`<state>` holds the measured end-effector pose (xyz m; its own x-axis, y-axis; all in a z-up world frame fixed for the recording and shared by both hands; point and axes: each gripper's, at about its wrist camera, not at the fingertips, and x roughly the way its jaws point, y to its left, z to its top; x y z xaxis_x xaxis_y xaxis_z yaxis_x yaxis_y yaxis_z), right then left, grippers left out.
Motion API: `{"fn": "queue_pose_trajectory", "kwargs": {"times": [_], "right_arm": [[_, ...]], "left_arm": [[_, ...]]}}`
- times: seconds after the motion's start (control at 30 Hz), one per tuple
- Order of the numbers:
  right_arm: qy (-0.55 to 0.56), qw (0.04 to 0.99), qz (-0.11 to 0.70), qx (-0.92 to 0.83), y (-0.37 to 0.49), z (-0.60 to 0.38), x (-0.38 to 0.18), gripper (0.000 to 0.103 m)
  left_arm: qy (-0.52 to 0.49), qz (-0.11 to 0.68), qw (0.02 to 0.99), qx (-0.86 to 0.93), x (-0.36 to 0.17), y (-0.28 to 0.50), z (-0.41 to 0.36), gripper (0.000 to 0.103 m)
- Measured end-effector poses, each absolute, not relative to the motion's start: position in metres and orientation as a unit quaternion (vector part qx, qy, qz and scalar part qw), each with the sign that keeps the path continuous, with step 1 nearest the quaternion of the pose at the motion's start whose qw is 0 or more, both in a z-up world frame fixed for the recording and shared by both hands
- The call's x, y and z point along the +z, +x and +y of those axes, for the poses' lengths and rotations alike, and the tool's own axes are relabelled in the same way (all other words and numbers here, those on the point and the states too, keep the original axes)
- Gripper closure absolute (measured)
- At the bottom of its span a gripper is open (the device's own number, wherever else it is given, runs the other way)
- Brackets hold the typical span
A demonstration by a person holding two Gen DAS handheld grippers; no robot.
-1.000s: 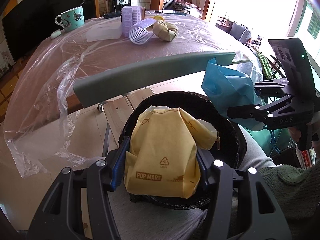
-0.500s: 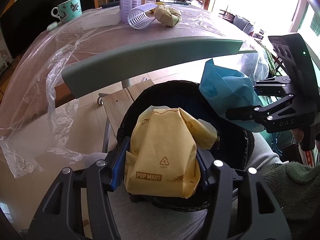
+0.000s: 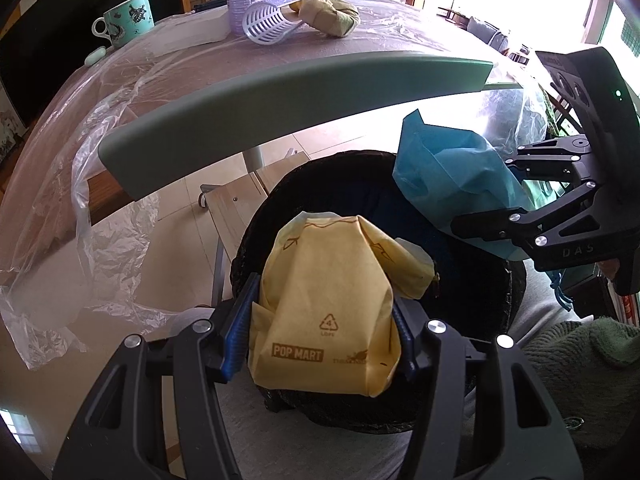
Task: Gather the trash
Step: 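Carry the yellow bag and blue bag down over the black trash bin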
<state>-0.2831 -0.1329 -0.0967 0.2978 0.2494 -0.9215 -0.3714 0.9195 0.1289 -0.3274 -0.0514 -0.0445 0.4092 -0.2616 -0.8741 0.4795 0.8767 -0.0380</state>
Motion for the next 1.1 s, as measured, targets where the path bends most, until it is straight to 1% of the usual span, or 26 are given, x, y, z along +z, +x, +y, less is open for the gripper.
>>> {"fn": "queue_pose_trajectory", "kwargs": {"times": [0.43, 1.1], "right_arm": [[-0.069, 0.805, 0.557, 0.192, -0.2834, -0.1295, -0.0938, 0.053], [-0.06, 0.807, 0.554, 0.196, -0.2902, -0.1303, -0.0899, 0.053]], "left_arm": [[0.118, 0.504, 0.826, -0.223, -0.0514, -0.3219, -0.0572, 0.045], [0.118, 0.503, 0.826, -0.226, -0.0524, -0.3238, -0.0557, 0.045]]}}
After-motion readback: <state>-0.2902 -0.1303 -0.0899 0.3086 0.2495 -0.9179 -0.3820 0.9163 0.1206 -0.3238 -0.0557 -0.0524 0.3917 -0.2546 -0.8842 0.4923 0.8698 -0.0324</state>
